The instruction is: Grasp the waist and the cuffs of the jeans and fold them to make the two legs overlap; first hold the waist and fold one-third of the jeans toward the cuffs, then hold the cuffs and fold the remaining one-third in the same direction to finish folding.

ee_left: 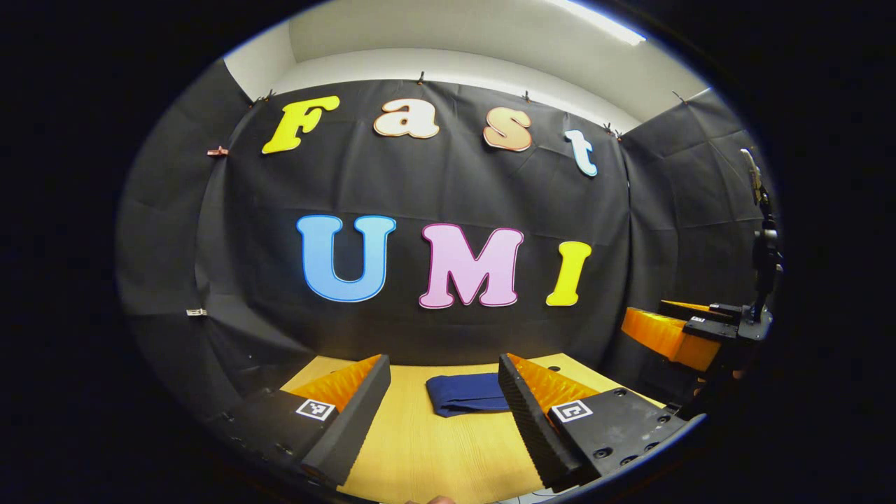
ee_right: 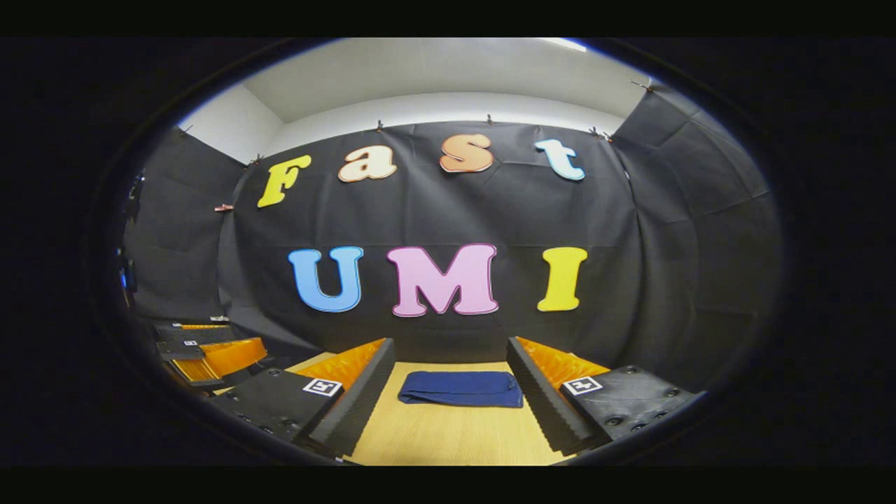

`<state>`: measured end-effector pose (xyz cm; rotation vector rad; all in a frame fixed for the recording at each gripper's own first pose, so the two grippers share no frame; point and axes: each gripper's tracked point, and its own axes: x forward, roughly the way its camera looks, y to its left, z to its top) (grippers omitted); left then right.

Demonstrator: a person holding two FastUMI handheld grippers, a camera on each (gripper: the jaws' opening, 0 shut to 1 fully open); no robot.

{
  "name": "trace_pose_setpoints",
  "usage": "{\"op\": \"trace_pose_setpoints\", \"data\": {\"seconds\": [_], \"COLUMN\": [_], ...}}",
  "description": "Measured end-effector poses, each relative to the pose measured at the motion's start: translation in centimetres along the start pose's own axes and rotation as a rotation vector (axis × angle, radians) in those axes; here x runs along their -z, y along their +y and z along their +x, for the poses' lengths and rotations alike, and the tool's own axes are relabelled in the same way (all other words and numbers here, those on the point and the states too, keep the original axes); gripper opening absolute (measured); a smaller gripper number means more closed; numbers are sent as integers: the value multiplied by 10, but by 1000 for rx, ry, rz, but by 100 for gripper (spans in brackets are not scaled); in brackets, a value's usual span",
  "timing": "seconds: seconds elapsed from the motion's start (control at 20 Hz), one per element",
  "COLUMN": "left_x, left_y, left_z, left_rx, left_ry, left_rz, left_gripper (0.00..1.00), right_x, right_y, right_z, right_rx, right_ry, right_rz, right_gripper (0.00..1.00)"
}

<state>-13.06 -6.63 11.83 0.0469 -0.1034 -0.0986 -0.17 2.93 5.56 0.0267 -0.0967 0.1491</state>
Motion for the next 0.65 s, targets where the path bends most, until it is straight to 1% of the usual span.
{"op": "trace_pose_setpoints", "data": {"seconds": [0.05, 0.15, 0.2, 0.25, 0.3, 0.4, 0.45, 0.5, 0.55, 0.65], "left_x": [1, 2, 1, 2, 3, 3, 3, 3, 4, 6], "left_y": [2, 3, 4, 7, 8, 13, 14, 15, 16, 16], "left_z": [2, 3, 5, 6, 7, 8, 9, 9, 10, 10], "left_rx": [-4, -11, -15, -21, -28, -39, -42, -47, -49, -53], "left_ry": [-2, 1, 1, 2, 3, 2, 2, 0, -1, 3], "left_rz": [1, -7, -12, -15, -17, -21, -22, -23, -22, -20], "left_gripper": [96, 96, 96, 100, 96, 96, 96, 96, 96, 96], "right_x": [-1, -3, -5, -6, -5, -2, 0, 0, 0, 2], "right_y": [2, 5, 6, 7, 7, 5, 4, 2, -2, -5], "right_z": [2, 5, 7, 7, 9, 11, 11, 11, 11, 10], "right_rx": [0, -6, -9, -12, -14, -16, -14, -8, 1, 13], "right_ry": [-9, -30, -47, -61, -70, -77, -81, -85, -90, -94], "right_rz": [-5, -13, -18, -23, -28, -31, -29, -27, -24, -22], "right_gripper": [100, 100, 98, 98, 100, 100, 94, 98, 100, 98]}}
